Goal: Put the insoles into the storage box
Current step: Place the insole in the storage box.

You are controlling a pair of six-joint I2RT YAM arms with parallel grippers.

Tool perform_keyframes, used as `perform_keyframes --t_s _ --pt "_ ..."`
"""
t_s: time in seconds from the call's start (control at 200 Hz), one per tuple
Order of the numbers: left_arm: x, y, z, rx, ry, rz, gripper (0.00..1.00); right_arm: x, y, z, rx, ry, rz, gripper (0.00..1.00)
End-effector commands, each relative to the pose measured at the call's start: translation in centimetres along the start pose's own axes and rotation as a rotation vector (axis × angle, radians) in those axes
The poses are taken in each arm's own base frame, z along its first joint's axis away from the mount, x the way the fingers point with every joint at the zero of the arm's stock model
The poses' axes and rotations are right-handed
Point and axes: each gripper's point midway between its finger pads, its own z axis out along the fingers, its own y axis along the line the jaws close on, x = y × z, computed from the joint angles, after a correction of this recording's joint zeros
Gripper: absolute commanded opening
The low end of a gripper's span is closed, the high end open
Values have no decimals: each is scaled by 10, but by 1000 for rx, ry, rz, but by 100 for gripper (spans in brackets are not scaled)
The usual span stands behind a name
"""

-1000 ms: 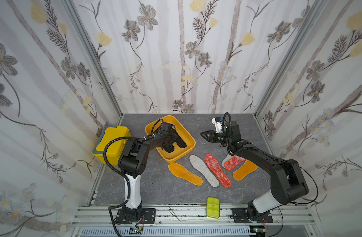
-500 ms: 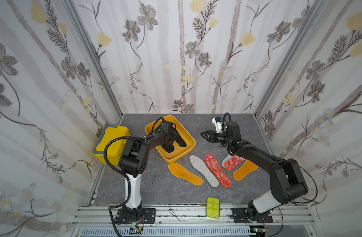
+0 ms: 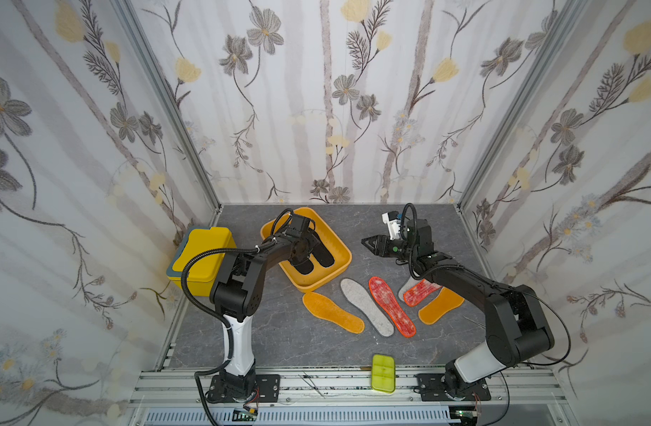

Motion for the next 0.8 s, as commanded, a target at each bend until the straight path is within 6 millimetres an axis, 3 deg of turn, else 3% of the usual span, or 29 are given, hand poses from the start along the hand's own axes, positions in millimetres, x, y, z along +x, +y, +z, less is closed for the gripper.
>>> perform_keyframes --t_s 0.0,0.15,0.41,0.45,0.624,0.794 --pt "-9 -11 -16 9 -30 24 62 -5 8 -3 -34 -13 -9 47" --pt "-16 -27 -42 52 -59 44 70 -7 12 -7 -40 -5 -23 47" --pt "-24 -59 -120 186 -136 101 87 0 27 -25 -45 65 -113 49" --pt "-17 -56 -127 216 -129 111 89 3 28 -29 -41 79 -132 50" --pt "-1 -60 -164 366 -125 142 100 31 29 -47 -18 159 -188 52" --pt "22 -46 -174 436 -69 152 100 75 30 -57 -16 234 -173 53"
